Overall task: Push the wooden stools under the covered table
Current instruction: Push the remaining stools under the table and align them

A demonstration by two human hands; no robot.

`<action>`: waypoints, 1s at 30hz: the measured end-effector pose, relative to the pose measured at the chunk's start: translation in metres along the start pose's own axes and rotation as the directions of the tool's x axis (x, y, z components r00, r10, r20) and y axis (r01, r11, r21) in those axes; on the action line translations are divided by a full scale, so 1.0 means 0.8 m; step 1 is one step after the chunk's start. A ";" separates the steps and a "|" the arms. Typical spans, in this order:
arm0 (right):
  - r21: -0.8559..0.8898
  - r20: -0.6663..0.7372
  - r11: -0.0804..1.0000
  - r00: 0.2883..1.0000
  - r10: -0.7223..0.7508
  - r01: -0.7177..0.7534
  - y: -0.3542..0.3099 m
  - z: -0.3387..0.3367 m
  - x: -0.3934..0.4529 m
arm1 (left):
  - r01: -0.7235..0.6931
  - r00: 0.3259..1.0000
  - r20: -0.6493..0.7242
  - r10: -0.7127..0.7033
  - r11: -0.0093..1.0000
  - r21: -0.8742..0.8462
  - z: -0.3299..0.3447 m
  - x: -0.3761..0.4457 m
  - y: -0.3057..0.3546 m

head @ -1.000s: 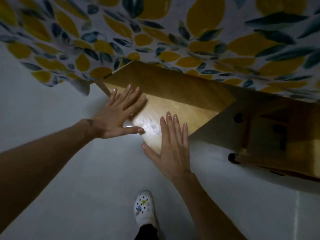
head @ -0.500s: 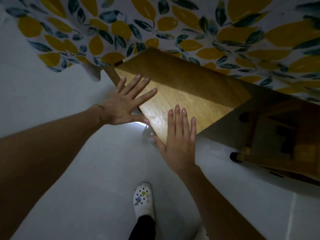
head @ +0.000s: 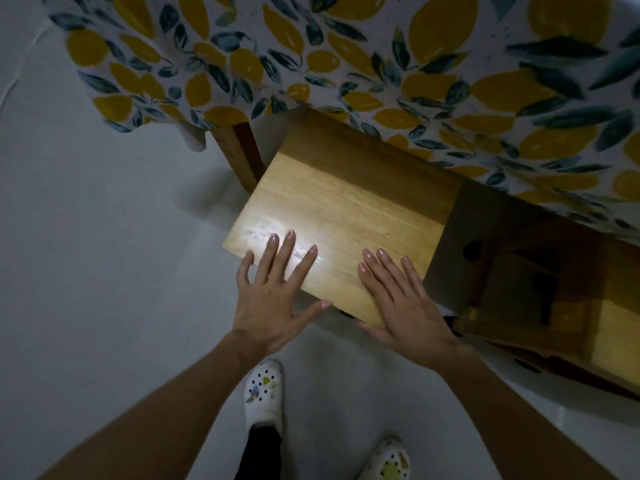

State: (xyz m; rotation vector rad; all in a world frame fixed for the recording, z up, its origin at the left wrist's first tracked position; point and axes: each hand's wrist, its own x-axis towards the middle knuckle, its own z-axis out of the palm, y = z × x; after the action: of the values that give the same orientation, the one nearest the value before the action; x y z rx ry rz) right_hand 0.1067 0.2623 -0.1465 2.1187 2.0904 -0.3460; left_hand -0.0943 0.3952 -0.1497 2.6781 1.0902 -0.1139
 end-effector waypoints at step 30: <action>0.163 -0.154 0.904 0.895 0.420 -0.396 -0.050 -0.025 0.174 | -0.120 0.990 -0.064 0.123 0.991 0.051 -0.044 0.151 -0.142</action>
State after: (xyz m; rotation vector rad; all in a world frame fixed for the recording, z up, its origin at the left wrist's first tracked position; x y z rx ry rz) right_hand 0.0691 0.4028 -0.1612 2.6843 1.6716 -0.2389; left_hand -0.0874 0.5643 -0.1576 2.8013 0.9505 -0.0287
